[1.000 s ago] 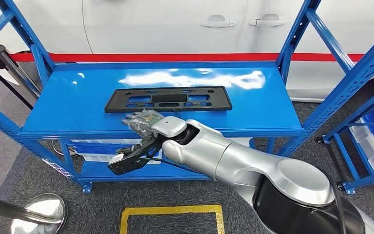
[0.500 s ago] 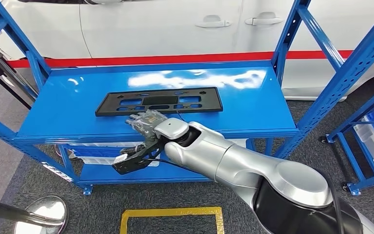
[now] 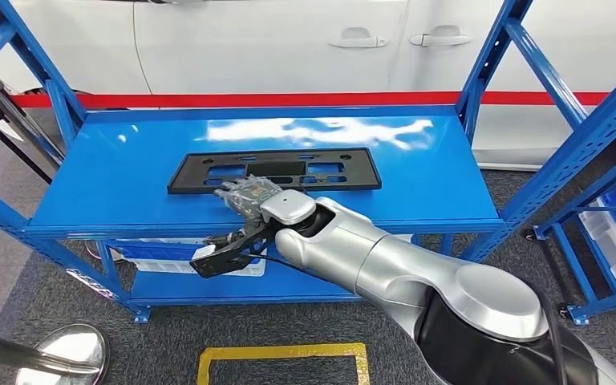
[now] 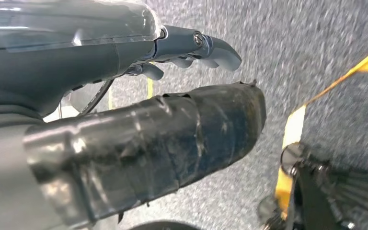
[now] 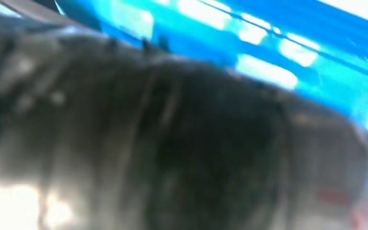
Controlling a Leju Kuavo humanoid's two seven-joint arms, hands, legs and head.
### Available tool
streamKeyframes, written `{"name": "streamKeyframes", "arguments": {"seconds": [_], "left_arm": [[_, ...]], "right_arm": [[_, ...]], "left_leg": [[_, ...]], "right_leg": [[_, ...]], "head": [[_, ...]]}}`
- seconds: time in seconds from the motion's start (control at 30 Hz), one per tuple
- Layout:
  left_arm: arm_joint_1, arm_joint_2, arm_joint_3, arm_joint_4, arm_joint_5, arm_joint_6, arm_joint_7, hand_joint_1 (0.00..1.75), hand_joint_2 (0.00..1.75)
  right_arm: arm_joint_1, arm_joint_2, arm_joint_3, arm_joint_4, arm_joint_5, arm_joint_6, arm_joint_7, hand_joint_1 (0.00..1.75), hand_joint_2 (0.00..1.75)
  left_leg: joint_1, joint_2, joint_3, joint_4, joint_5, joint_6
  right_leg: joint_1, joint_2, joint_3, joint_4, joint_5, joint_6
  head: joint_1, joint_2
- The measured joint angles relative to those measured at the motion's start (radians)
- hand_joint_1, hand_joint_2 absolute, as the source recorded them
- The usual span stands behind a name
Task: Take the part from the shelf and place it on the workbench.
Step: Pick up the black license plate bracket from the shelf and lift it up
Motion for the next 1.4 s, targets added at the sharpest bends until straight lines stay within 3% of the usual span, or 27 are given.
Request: {"name": "streamKeyframes", "arguments": {"seconds": [0.03,0.07,0.13,0.2,0.27,0.37,0.4,0.47,0.53,0.57,0.6,0.63,0.7,0.77,0.87,0.93,1.0,1.03,1.07,1.13,1.2,1.3,1.4], "left_arm": [[0.0,0.0,0.0,0.0,-0.001,0.0,0.0,0.0,0.0],[0.0,0.001,0.0,0.0,-0.001,0.0,0.001,0.0,0.0],[0.001,0.001,0.0,0.0,-0.001,0.0,0.003,0.0,0.0],[0.002,0.0,0.0,0.0,-0.002,-0.001,0.008,0.0,0.0],[0.001,0.0,0.001,0.0,-0.003,-0.001,0.013,0.0,0.0],[0.001,0.0,0.003,0.0,-0.004,-0.001,0.016,0.0,0.0],[0.001,0.0,0.003,0.0,-0.004,-0.001,0.016,0.0,0.0],[0.002,0.0,0.003,0.0,-0.004,-0.002,0.016,0.0,0.0],[0.002,0.001,0.004,0.0,-0.004,-0.002,0.016,0.0,0.0],[0.003,0.001,0.004,0.0,-0.004,-0.002,0.016,0.0,0.0],[0.004,0.001,0.004,0.0,-0.004,-0.002,0.015,0.0,0.0],[0.004,0.001,0.004,0.0,-0.004,-0.002,0.015,0.0,0.0],[0.003,0.001,0.004,0.0,-0.003,-0.003,0.014,0.0,0.0],[0.002,0.001,0.004,0.0,-0.003,-0.006,0.011,0.0,0.0],[0.002,0.001,0.005,0.0,-0.003,-0.008,0.008,0.0,0.0],[0.003,0.0,0.005,0.0,-0.004,-0.009,0.008,0.0,0.0],[0.003,0.0,0.005,0.0,-0.004,-0.009,0.007,0.0,0.0],[0.003,0.0,0.005,0.0,-0.004,-0.009,0.007,0.0,0.0],[0.003,0.0,0.005,0.0,-0.004,-0.009,0.007,0.0,0.0],[0.003,0.0,0.005,0.0,-0.004,-0.009,0.006,0.0,0.0],[0.004,0.0,0.005,0.0,-0.004,-0.009,0.006,0.0,0.0],[0.003,0.0,0.005,0.0,-0.004,-0.01,0.006,0.0,0.0],[0.003,-0.001,0.005,0.0,-0.004,-0.01,0.006,0.0,0.0]], "right_arm": [[0.004,-0.001,0.0,0.005,0.001,0.0,0.0,0.0,0.0],[0.007,-0.001,0.0,0.008,0.001,0.0,-0.001,0.0,0.0],[0.007,-0.001,0.0,0.013,0.001,0.0,-0.002,0.0,0.0],[0.008,0.0,0.0,0.017,0.001,0.0,-0.005,0.0,0.0],[0.009,0.0,-0.001,0.022,0.003,0.0,-0.007,0.0,0.0],[0.009,0.002,-0.001,0.028,0.007,0.0,-0.008,0.0,0.0],[0.009,0.004,-0.002,0.029,0.009,0.0,-0.009,0.0,0.0],[0.011,0.006,-0.002,0.033,0.014,0.0,-0.011,0.0,0.0],[0.017,0.007,-0.002,0.037,0.015,0.001,-0.013,0.0,0.0],[0.019,0.008,-0.002,0.038,0.015,0.001,-0.013,0.0,0.0],[0.02,0.008,-0.002,0.039,0.015,0.001,-0.014,0.0,0.0],[0.019,0.009,-0.002,0.04,0.015,0.001,-0.014,0.0,0.0],[0.018,0.011,-0.003,0.042,0.015,0.001,-0.014,0.0,0.0],[0.017,0.013,-0.004,0.044,0.016,0.001,-0.015,0.0,0.0],[0.017,0.015,-0.006,0.046,0.017,0.002,-0.016,0.0,0.0],[0.016,0.016,-0.008,0.048,0.017,0.003,-0.016,0.0,0.0],[0.019,0.015,-0.008,0.052,0.017,0.003,-0.016,0.0,0.0],[0.022,0.015,-0.008,0.054,0.017,0.004,-0.016,0.0,0.0],[0.025,0.014,-0.008,0.056,0.017,0.004,-0.016,0.0,0.0],[0.026,0.014,-0.008,0.058,0.017,0.004,-0.016,0.0,0.0],[0.025,0.014,-0.009,0.06,0.017,0.004,-0.016,0.0,0.0],[0.024,0.014,-0.009,0.062,0.019,0.004,-0.017,0.0,0.0],[0.024,0.016,-0.01,0.063,0.022,0.003,-0.019,0.0,0.0]], "left_leg": [[0.0,-0.001,0.001,0.001,-0.002,0.0],[0.0,-0.001,0.002,0.004,-0.005,-0.001],[0.0,-0.002,0.006,0.012,-0.015,-0.007],[-0.003,-0.002,0.005,0.024,-0.026,-0.017],[-0.004,-0.002,0.001,0.027,-0.028,-0.027],[0.001,-0.001,-0.004,0.045,-0.044,-0.041],[0.002,-0.001,-0.021,0.082,-0.064,-0.046],[0.003,0.0,-0.085,0.209,-0.117,-0.053],[0.003,0.0,-0.141,0.298,-0.134,-0.055],[0.003,0.0,-0.142,0.29,-0.114,-0.054],[0.002,0.0,-0.123,0.24,-0.077,-0.05],[0.002,0.0,-0.092,0.168,-0.038,-0.046],[-0.004,-0.001,-0.035,0.051,0.003,-0.036],[-0.011,-0.003,-0.019,0.022,-0.001,-0.028],[-0.006,-0.001,-0.007,0.003,0.004,-0.014],[-0.001,0.001,0.002,-0.008,0.006,-0.004],[-0.001,0.001,0.003,-0.008,0.003,0.001],[-0.001,0.001,0.004,-0.006,0.001,0.001],[0.0,0.0,0.005,-0.004,-0.003,0.0],[0.0,-0.001,0.01,0.004,-0.012,-0.005],[-0.001,-0.002,0.012,0.017,-0.025,-0.014],[0.0,-0.001,0.007,0.025,-0.032,-0.032],[0.003,0.0,0.003,0.044,-0.05,-0.046]], "right_leg": [[-0.002,0.0,-0.017,0.022,0.004,0.001],[-0.004,0.0,-0.015,0.008,0.025,0.002],[-0.006,-0.001,0.034,-0.106,0.094,-0.001],[-0.003,-0.002,0.084,-0.213,0.131,-0.007],[0.002,0.0,0.095,-0.239,0.13,-0.015],[-0.002,0.001,0.105,-0.25,0.134,-0.032],[-0.004,0.0,0.111,-0.255,0.133,-0.037],[-0.003,-0.002,0.115,-0.256,0.13,-0.044],[0.001,-0.002,0.117,-0.255,0.126,-0.048],[0.002,-0.001,0.119,-0.254,0.124,-0.048],[0.002,0.001,0.122,-0.253,0.122,-0.048],[0.003,0.002,0.126,-0.252,0.118,-0.047],[0.006,0.003,0.13,-0.251,0.113,-0.041],[0.007,0.002,0.131,-0.254,0.112,-0.031],[0.007,0.001,0.13,-0.244,0.1,-0.015],[0.005,0.0,0.091,-0.162,0.055,-0.007],[0.001,0.0,0.022,-0.036,0.005,-0.001],[-0.001,0.0,-0.002,0.003,-0.001,0.001],[-0.004,-0.001,-0.011,0.007,0.013,0.003],[-0.009,-0.002,0.024,-0.083,0.083,0.004],[-0.008,-0.003,0.076,-0.193,0.127,-0.001],[0.001,0.0,0.096,-0.235,0.125,-0.015],[-0.003,0.0,0.108,-0.247,0.127,-0.034]], "head": [[0.0,0.0],[0.0,0.0],[0.0,0.0],[-0.001,0.0],[-0.001,0.0],[-0.001,0.0],[-0.001,0.0],[-0.002,0.0],[-0.001,0.0],[-0.001,0.0],[-0.001,0.0],[-0.001,0.0],[-0.001,0.0],[-0.001,0.0],[0.0,0.0],[0.0,0.0],[0.0,0.0],[0.0,0.0],[0.0,0.0],[0.0,0.0],[0.0,0.0],[-0.001,0.0],[-0.001,0.0]]}}
